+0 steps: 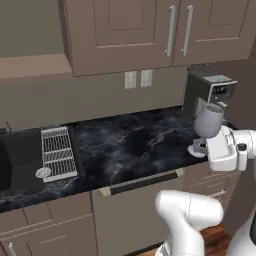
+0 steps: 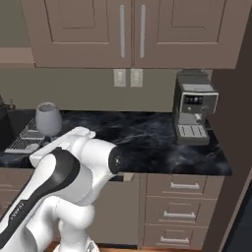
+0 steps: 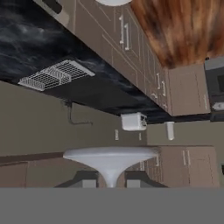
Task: Retrieve the wine glasses from the counter and place one next to each plate.
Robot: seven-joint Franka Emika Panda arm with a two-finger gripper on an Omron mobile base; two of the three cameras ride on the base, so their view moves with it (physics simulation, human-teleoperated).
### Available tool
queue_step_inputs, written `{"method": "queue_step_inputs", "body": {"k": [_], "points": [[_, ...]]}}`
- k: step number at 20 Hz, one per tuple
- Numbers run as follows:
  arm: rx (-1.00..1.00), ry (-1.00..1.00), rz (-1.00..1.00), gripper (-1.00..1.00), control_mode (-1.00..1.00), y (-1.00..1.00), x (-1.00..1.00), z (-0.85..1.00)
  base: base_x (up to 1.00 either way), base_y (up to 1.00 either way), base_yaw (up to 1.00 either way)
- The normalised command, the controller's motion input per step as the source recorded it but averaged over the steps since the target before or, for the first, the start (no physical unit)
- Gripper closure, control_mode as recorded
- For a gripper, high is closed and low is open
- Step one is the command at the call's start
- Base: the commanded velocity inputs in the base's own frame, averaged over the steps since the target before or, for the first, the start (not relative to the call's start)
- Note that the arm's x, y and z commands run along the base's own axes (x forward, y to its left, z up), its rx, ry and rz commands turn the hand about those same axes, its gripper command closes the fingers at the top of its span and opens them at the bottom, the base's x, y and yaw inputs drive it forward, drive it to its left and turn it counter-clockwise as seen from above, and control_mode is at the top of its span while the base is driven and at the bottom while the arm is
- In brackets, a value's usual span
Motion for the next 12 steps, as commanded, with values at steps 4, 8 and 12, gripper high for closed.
{"method": "queue_step_inputs", "body": {"k": [4,8,12], "points": [[0.0,0.0,0.0,1.0,1.0,0.0,0.0,0.0,-0.43,0.56,0.59],[0.0,0.0,0.0,1.0,1.0,0.0,0.0,0.0,0.0,0.49,0.85],[0.0,0.0,0.0,1.0,1.0,0.0,0.0,0.0,0.0,0.19,0.95]]}}
